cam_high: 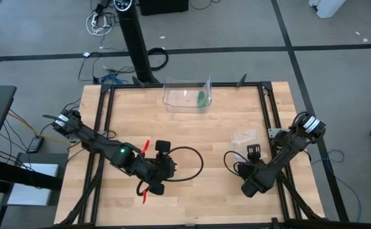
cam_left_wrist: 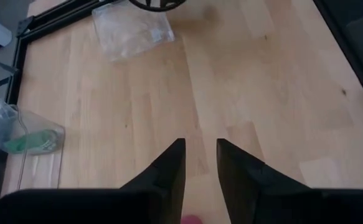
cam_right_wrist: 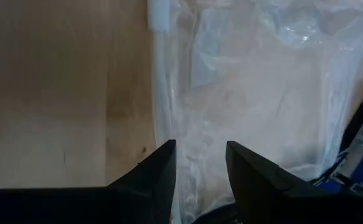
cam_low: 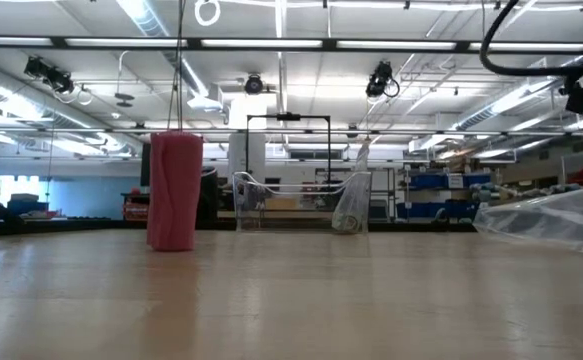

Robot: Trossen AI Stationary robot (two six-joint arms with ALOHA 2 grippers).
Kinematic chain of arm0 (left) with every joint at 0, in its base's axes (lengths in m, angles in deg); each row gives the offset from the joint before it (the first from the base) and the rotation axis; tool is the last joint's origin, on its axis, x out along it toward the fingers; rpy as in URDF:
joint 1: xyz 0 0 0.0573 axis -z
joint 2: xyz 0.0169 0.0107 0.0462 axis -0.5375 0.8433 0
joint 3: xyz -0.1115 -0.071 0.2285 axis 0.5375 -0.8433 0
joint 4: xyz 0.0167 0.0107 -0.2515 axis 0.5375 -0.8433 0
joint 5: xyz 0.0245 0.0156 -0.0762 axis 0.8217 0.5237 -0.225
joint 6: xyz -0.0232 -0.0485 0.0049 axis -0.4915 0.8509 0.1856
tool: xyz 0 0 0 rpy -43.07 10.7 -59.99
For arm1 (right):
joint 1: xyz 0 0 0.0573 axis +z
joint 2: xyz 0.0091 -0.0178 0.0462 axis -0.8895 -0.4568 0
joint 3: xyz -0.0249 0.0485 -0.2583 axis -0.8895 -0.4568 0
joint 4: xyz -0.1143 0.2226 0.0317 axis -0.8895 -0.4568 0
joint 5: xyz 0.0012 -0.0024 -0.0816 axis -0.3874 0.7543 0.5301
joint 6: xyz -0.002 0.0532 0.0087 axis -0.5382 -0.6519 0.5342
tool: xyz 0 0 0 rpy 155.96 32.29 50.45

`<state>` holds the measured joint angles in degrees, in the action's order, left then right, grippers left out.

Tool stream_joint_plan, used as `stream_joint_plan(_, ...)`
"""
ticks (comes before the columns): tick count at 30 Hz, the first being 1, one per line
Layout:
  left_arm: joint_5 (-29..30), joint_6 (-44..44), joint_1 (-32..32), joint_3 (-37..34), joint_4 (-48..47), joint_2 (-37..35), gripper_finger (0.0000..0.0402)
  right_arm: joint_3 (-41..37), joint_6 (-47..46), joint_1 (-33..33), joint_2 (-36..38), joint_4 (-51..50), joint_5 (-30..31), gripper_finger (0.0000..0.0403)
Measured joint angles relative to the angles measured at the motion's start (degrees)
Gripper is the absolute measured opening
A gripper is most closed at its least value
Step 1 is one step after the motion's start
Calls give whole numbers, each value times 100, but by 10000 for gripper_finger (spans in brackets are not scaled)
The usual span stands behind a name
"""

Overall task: Roll bandage
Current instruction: Put the pink bandage into the transparent zip bag

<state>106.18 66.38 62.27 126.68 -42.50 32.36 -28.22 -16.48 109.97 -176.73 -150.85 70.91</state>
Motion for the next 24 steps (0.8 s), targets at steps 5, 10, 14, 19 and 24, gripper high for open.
stream_joint_plan(5, 2, 2, 0, 0, -13, 0, 98, -121, 17, 0, -61, 216, -4, 137)
stream_joint_plan(10, 6, 33, 0, 0, -16, 0, 98, -142, -69, 25, -56, 351, -50, 139)
stream_joint_plan(14, 8, 40, 0, 0, -13, 0, 98, -135, -268, 87, -1, 352, -51, 139)
stream_joint_plan(19, 9, 44, 0, 0, -15, 0, 98, -126, -455, 172, 44, 389, -107, 138)
stream_joint_plan(24, 9, 44, 0, 0, -13, 0, 98, -133, -488, 197, 44, 475, -135, 139)
